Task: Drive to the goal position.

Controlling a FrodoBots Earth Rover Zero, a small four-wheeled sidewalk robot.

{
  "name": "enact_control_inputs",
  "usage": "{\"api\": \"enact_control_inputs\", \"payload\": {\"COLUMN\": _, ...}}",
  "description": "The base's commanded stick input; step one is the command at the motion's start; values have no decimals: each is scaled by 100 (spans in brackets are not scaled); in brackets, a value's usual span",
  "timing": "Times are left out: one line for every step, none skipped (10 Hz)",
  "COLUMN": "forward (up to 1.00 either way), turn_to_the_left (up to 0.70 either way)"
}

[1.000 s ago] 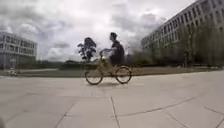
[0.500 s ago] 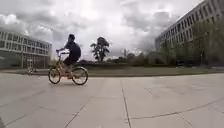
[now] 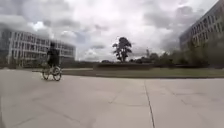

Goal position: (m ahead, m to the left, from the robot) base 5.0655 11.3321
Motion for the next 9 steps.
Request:
{"api": "enact_control_inputs", "payload": {"forward": 70, "turn_to_the_left": 0}}
{"api": "enact_control_inputs", "payload": {"forward": 70, "turn_to_the_left": 0}}
{"api": "enact_control_inputs", "payload": {"forward": 70, "turn_to_the_left": 0}}
{"api": "enact_control_inputs", "payload": {"forward": 70, "turn_to_the_left": 0}}
{"api": "enact_control_inputs", "payload": {"forward": 70, "turn_to_the_left": 0}}
{"api": "enact_control_inputs", "payload": {"forward": 70, "turn_to_the_left": 0}}
{"api": "enact_control_inputs", "payload": {"forward": 70, "turn_to_the_left": 0}}
{"api": "enact_control_inputs", "payload": {"forward": 70, "turn_to_the_left": 13}}
{"api": "enact_control_inputs", "payload": {"forward": 70, "turn_to_the_left": 35}}
